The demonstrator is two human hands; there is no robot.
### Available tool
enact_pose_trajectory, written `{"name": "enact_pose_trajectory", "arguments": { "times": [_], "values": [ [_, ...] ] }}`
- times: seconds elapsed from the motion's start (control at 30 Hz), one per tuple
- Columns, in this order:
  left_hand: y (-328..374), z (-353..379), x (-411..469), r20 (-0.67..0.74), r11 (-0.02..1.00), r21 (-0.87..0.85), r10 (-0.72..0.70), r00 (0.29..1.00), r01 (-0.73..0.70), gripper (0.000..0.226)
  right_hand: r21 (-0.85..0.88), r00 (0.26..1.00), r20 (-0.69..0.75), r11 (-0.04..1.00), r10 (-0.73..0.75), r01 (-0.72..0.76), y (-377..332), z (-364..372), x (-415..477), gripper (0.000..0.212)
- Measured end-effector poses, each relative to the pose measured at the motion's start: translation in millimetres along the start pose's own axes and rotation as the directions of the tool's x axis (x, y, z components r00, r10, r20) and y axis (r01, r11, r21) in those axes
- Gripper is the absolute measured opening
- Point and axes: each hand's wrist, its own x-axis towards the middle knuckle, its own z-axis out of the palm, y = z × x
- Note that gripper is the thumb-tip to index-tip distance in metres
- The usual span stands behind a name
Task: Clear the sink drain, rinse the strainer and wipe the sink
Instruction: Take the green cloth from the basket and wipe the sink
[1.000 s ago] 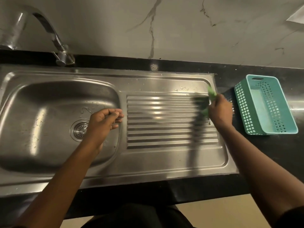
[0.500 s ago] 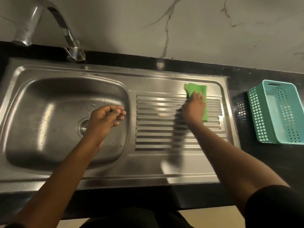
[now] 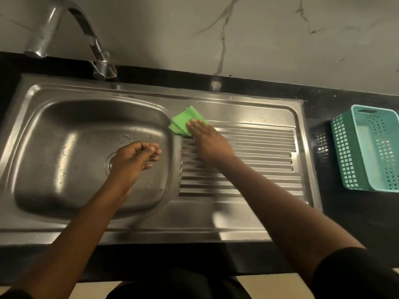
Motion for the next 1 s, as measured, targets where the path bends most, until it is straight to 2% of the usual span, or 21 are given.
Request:
{"name": "enact_pose_trajectory", "arguments": {
  "times": [0.13, 0.27, 0.33, 0.4, 0.43, 0.47, 0.5, 0.63, 0.8, 0.9, 1.0],
  "values": [
    [-0.1, 4.1, -0.2, -0.004, 1.000, -0.013, 0.001, 1.000, -0.001, 0.019, -0.008, 0.975, -0.100, 0.980, 0.198, -0.200, 87.4, -22.6, -42.7, 0.061],
    [-0.2, 5.6, -2.1, -0.002, 1.000, -0.018, 0.001, 1.000, -0.001, 0.020, -0.030, 0.863, -0.175, 0.873, 0.475, -0.487, 167.3, -52.2, -77.2, 0.055],
    [-0.1, 4.2, -2.4, -0.008, 1.000, -0.022, 0.000, 1.000, -0.001, 0.021, -0.006, 0.791, -0.182, 0.803, 0.585, -0.596, 179.4, -59.5, -69.1, 0.049],
    [-0.8, 1.9, -2.8, -0.013, 0.999, -0.035, -0.003, 1.000, 0.003, 0.021, 0.087, 0.661, -0.220, 0.689, 0.718, -0.719, 169.3, -56.9, -49.3, 0.041],
    [-1.0, 0.4, -3.0, -0.014, 0.999, -0.041, -0.007, 1.000, 0.007, 0.021, 0.133, 0.609, -0.242, 0.647, 0.756, -0.750, 156.1, -53.5, -36.1, 0.039],
    [-1.3, -1.3, -3.5, -0.013, 0.999, -0.044, -0.012, 1.000, 0.011, 0.021, 0.176, 0.589, -0.258, 0.637, 0.765, -0.750, 138.2, -46.9, -22.4, 0.040],
    [-1.6, -3.2, -3.9, -0.010, 0.999, -0.046, -0.015, 1.000, 0.015, 0.021, 0.205, 0.610, -0.265, 0.662, 0.747, -0.721, 116.7, -39.1, -7.1, 0.043],
    [-4.7, -13.1, -3.6, -0.020, 0.998, -0.062, -0.029, 0.999, 0.027, 0.022, 0.203, 0.782, -0.235, 0.816, 0.577, -0.541, 10.8, -12.7, 43.5, 0.061],
    [-3.7, -21.2, -0.7, -0.030, 0.999, -0.033, -0.021, 0.999, 0.020, 0.019, 0.185, 0.928, -0.156, 0.933, 0.338, -0.308, -91.0, 2.3, 74.4, 0.065],
    [-2.3, -20.8, -0.3, -0.033, 1.000, -0.012, -0.015, 0.999, 0.015, 0.019, 0.145, 0.975, -0.119, 0.975, 0.188, -0.170, -93.7, -0.1, 81.1, 0.061],
    [-2.9, -15.3, -1.5, -0.021, 1.000, -0.013, -0.023, 1.000, 0.023, 0.019, -0.007, 0.996, -0.074, 0.999, -0.052, 0.051, -50.6, -10.4, 65.3, 0.062]
  ]
}}
